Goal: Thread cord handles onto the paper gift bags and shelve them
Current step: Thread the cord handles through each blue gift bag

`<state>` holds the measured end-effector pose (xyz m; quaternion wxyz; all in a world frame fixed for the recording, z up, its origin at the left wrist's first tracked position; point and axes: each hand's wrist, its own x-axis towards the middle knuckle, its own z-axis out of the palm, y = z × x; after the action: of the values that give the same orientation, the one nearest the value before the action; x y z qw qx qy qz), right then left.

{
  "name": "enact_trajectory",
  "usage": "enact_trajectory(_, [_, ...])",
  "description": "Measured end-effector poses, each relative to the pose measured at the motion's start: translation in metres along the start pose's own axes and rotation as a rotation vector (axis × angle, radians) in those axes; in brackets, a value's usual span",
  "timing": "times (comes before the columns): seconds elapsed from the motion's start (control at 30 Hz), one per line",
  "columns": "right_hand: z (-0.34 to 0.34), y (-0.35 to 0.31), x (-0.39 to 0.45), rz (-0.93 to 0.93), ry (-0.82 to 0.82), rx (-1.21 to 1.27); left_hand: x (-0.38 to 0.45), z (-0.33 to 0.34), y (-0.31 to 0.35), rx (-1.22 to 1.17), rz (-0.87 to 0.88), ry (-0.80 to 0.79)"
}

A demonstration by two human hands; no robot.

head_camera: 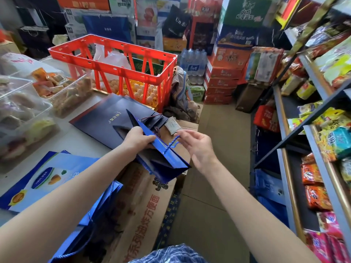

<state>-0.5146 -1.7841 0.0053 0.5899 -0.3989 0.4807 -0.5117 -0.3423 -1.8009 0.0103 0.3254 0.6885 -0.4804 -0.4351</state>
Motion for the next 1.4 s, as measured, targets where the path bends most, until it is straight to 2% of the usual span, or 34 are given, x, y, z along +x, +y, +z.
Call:
enact_trajectory(0.03, [-0.002,-0.002,0.004,0.065,0.052,0.153,0.0,-0.005,-0.003,0.096,0.039,-0.026])
enact_trajectory(0.1, [-0.007,-0.006,0.011,0.098,0.136,0.181,-0.001,-0.017,-0.006,0.327,0.092,-0.112])
enact_trajectory(0.17, [-0.006,-0.01,0.016,0.054,0.131,-0.009,-0.007,-0.024,-0.006,0.551,0.17,-0.202])
enact_trajectory(0.27, [0.004,-0.019,0.022,0.006,0.077,-0.209,-0.011,-0.029,-0.006,0.726,0.311,-0.189])
enact_trajectory(0.47, [0.007,-0.053,0.043,-0.261,0.111,-0.555,-0.017,-0.033,-0.019,0.665,0.448,-0.09])
enact_trajectory(0.6, [-0.003,-0.068,0.046,-0.371,0.218,-0.635,-0.019,-0.037,-0.024,0.727,0.498,-0.08])
enact_trajectory(0.67, [-0.002,-0.072,0.046,-0.319,0.194,-0.552,-0.019,-0.038,-0.025,0.725,0.514,-0.089])
enact_trajectory(0.8, [0.018,-0.072,0.029,-0.011,-0.194,-0.059,-0.017,-0.037,-0.031,0.657,0.456,-0.096])
enact_trajectory(0.9, [0.02,-0.076,0.021,0.068,-0.276,0.076,-0.015,-0.038,-0.036,0.618,0.457,-0.044])
enact_trajectory(1.03, [0.005,-0.077,0.03,0.07,-0.082,0.019,-0.019,-0.05,-0.043,0.529,0.463,0.099])
enact_trajectory(1.17, [-0.006,-0.062,0.039,-0.042,0.02,-0.324,-0.022,-0.052,-0.04,0.496,0.478,0.161])
enact_trajectory(1.23, [-0.007,-0.059,0.04,-0.128,0.068,-0.394,-0.02,-0.054,-0.043,0.535,0.457,0.153])
enact_trajectory(1.33, [-0.008,-0.065,0.04,-0.223,0.195,-0.27,-0.018,-0.056,-0.052,0.569,0.384,0.139])
enact_trajectory(1.4, [-0.004,-0.069,0.04,-0.218,0.196,-0.144,-0.018,-0.056,-0.053,0.567,0.363,0.121])
